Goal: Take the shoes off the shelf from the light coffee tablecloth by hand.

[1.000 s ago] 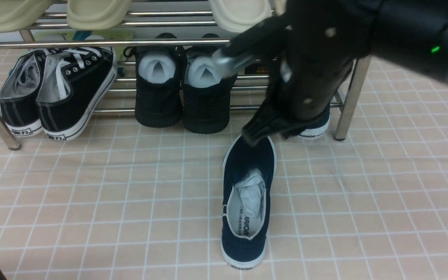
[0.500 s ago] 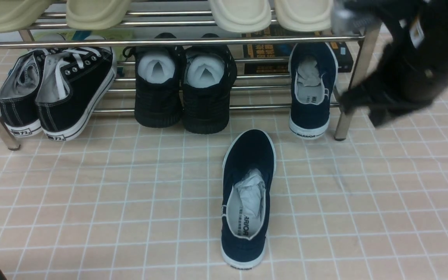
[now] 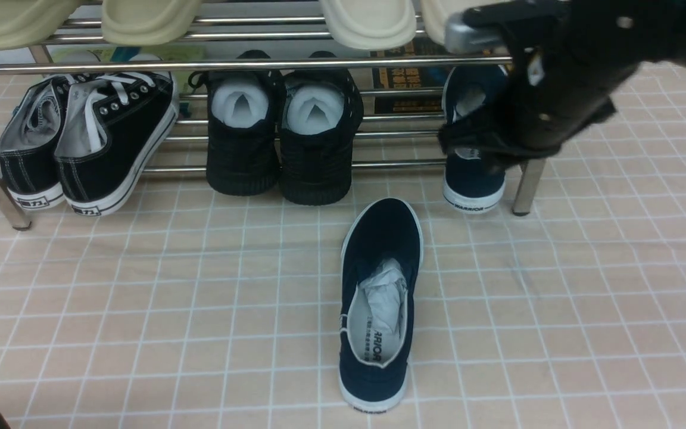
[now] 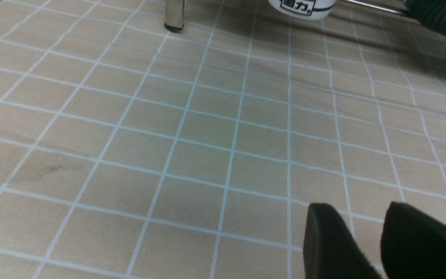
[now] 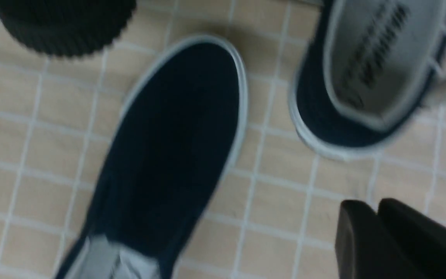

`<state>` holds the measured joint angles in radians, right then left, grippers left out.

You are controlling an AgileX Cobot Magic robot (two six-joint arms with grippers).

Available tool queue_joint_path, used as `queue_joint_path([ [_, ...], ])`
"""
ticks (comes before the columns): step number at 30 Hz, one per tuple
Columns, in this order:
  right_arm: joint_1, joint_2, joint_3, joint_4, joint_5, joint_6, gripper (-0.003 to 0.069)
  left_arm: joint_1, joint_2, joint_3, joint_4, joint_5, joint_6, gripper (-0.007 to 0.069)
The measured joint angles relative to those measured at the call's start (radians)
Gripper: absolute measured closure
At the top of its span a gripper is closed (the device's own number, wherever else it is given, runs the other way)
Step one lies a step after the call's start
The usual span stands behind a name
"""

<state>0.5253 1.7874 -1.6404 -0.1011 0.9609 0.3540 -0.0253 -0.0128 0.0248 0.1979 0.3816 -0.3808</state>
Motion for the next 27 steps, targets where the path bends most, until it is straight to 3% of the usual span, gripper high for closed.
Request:
queue_joint_path([
  [3,0.000,0.071,-0.053,-0.011,-0.051,0.000,0.0399,0.000,0.000,0.000,0.000,0.000,0.000,0.0384],
  [9,0.000,0.146,-0.068,-0.056,-0.146,0.000,0.0229,0.000,0.000,0.000,0.000,0.000,0.000,0.0384],
  [15,0.000,0.197,-0.070,-0.107,-0.194,0.001,0.0202,0.000,0.000,0.000,0.000,0.000,0.000,0.0384],
  [17,0.000,0.210,-0.070,-0.128,-0.207,0.006,0.0211,0.000,0.000,0.000,0.000,0.000,0.000,0.0384],
  [21,0.000,0.230,-0.070,-0.180,-0.222,0.044,0.0307,0.000,0.000,0.000,0.000,0.000,0.000,0.0384],
  [22,0.000,0.232,-0.070,-0.188,-0.222,0.047,0.0345,0.000,0.000,0.000,0.000,0.000,0.000,0.0384],
  [23,0.000,0.232,-0.070,-0.197,-0.215,0.050,0.0445,0.000,0.000,0.000,0.000,0.000,0.000,0.0384],
  [25,0.000,0.231,-0.070,-0.200,-0.202,0.050,0.0531,0.000,0.000,0.000,0.000,0.000,0.000,0.0384],
  [26,0.000,0.222,-0.070,-0.191,-0.182,0.050,0.0615,0.000,0.000,0.000,0.000,0.000,0.000,0.0384],
  [27,0.002,0.213,-0.070,-0.180,-0.156,0.041,0.0634,0.000,0.000,0.000,0.000,0.000,0.000,0.0384],
])
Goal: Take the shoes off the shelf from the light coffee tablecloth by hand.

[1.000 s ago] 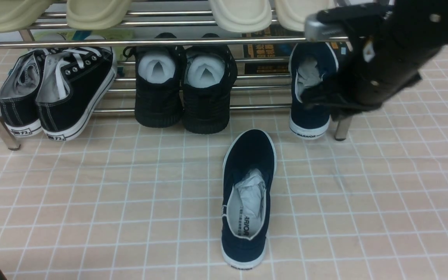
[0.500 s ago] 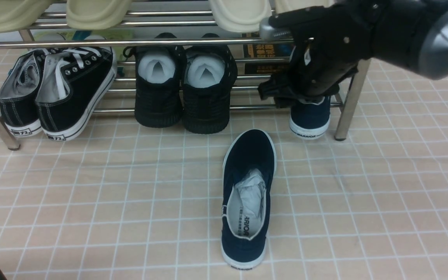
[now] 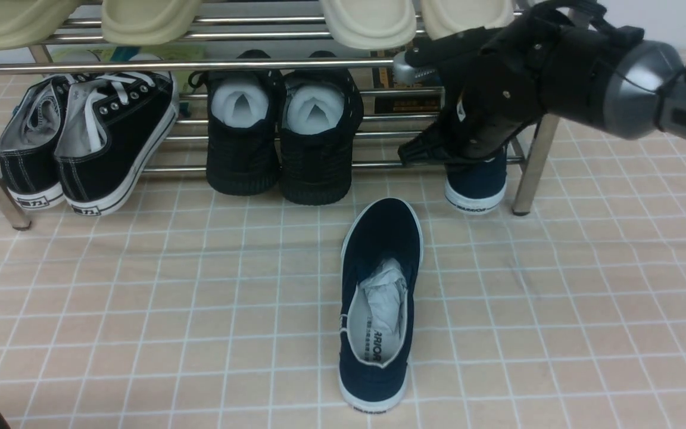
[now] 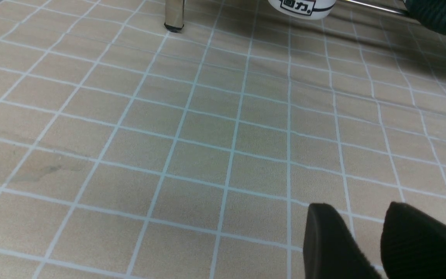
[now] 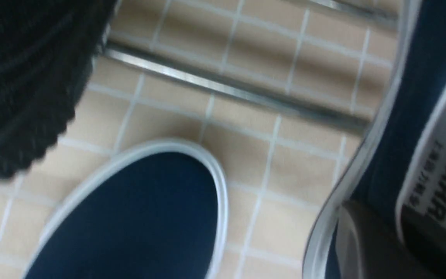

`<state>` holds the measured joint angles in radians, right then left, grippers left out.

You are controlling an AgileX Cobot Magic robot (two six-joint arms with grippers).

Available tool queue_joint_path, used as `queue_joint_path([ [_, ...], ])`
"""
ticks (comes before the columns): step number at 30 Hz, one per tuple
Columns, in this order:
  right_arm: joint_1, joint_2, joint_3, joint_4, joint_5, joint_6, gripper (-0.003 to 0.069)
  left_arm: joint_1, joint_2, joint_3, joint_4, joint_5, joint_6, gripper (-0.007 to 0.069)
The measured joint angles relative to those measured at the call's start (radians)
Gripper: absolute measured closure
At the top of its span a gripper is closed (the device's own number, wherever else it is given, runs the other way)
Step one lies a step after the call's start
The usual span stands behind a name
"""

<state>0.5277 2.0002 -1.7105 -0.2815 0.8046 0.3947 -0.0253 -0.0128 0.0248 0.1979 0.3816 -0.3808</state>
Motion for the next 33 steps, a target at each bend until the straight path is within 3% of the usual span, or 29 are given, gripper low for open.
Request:
queue_joint_path([
  [3,0.010,-0.040,0.000,0.038,0.082,-0.047,0.0634,0.000,0.000,0.000,0.000,0.000,0.000,0.0384],
  [8,0.076,-0.178,0.003,0.149,0.380,-0.163,0.0634,0.000,0.000,0.000,0.000,0.000,0.000,0.0384],
  [12,0.133,-0.264,0.075,0.169,0.441,-0.165,0.0634,0.000,0.000,0.000,0.000,0.000,0.000,0.0384],
  [16,0.161,-0.317,0.189,0.168,0.404,-0.120,0.0634,0.000,0.000,0.000,0.000,0.000,0.000,0.0384],
  [21,0.167,-0.328,0.366,0.169,0.244,-0.051,0.0634,0.000,0.000,0.000,0.000,0.000,0.000,0.0384],
  [33,0.167,-0.328,0.448,0.138,0.055,-0.006,0.0634,0.000,0.000,0.000,0.000,0.000,0.000,0.0384],
])
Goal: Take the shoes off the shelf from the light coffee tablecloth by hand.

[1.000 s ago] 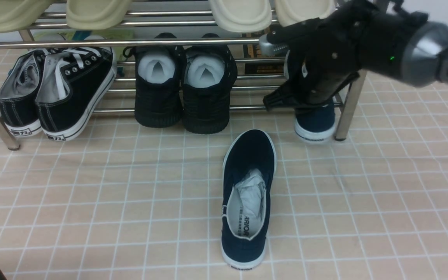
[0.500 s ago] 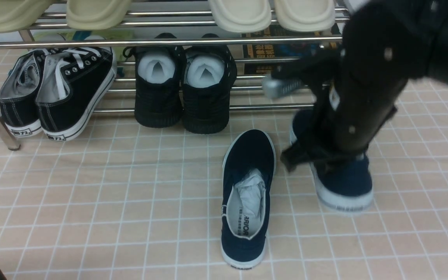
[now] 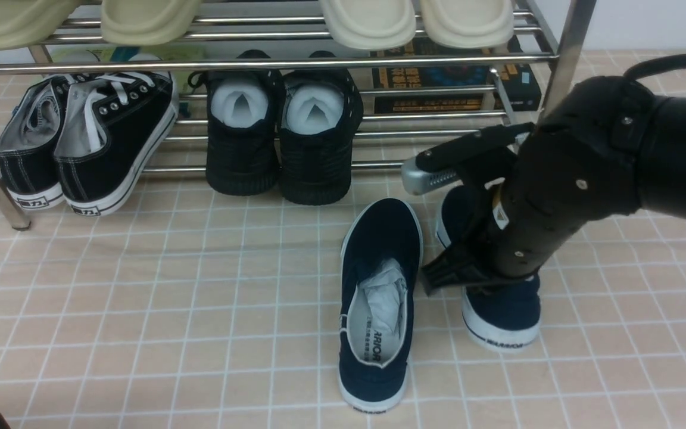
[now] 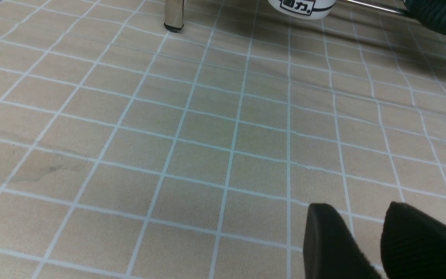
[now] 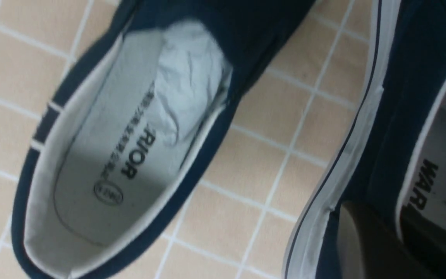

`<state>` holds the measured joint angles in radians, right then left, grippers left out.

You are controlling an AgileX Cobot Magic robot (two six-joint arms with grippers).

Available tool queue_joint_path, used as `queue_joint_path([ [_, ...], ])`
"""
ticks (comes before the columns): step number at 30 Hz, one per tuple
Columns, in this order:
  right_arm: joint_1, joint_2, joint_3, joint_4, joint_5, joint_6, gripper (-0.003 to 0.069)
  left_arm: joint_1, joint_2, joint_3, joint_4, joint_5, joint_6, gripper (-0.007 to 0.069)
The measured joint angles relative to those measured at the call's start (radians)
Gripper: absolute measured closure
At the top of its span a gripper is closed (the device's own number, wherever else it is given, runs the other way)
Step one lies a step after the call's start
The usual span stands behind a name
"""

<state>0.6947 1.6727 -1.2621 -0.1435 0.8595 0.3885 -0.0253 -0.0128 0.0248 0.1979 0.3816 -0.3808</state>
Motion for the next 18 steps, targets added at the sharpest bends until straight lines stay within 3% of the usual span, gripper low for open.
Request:
queue_joint_path([
  [6,0.000,0.034,0.000,0.003,-0.011,0.019,0.0631,0.000,0.000,0.000,0.000,0.000,0.000,0.0384],
  [11,0.001,0.082,0.000,0.031,-0.013,0.026,0.0581,0.000,0.000,0.000,0.000,0.000,0.000,0.0384],
  [16,0.001,0.090,0.000,0.098,-0.022,0.003,0.0388,0.000,0.000,0.000,0.000,0.000,0.000,0.0384],
  [18,0.001,0.074,0.000,0.128,-0.017,-0.047,0.0375,0.000,0.000,0.000,0.000,0.000,0.000,0.0384],
])
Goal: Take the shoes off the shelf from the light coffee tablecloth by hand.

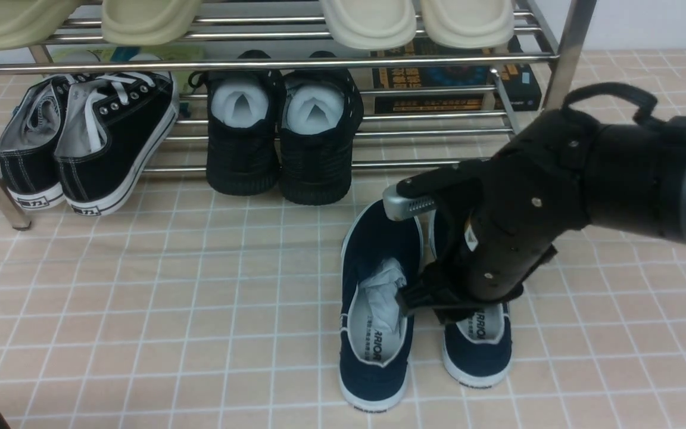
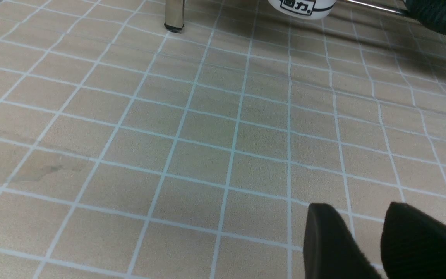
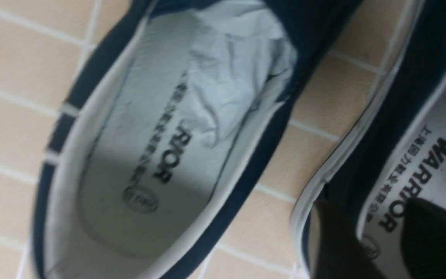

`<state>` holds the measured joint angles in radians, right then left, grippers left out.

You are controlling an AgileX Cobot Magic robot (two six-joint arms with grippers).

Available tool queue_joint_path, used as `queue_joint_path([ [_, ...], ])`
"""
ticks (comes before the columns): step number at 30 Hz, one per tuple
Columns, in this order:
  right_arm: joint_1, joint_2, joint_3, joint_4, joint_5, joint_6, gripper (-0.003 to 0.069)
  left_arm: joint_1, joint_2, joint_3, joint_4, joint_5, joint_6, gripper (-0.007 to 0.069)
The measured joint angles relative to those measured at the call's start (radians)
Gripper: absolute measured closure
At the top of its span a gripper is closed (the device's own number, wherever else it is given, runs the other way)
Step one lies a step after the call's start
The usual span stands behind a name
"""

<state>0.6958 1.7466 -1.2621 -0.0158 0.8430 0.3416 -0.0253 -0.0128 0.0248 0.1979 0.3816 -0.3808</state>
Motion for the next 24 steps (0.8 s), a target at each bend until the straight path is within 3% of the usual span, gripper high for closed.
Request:
queue_joint_path([
  [3,0.000,-0.061,0.000,0.046,0.029,-0.067,0.0429,0.000,0.000,0.000,0.000,0.000,0.000,0.0384],
  [9,0.000,-0.290,0.000,0.050,0.185,-0.112,0.0659,0.000,0.000,0.000,0.000,0.000,0.000,0.0384],
  [13,0.000,-0.462,0.018,0.022,0.236,-0.116,0.0676,0.000,0.000,0.000,0.000,0.000,0.000,0.0384],
  [18,0.000,-0.707,0.179,0.003,0.164,-0.116,0.0676,0.000,0.000,0.000,0.000,0.000,0.000,0.0384],
  [24,0.000,-0.955,0.523,0.000,-0.220,-0.117,0.0676,0.000,0.000,0.000,0.000,0.000,0.000,0.0384],
])
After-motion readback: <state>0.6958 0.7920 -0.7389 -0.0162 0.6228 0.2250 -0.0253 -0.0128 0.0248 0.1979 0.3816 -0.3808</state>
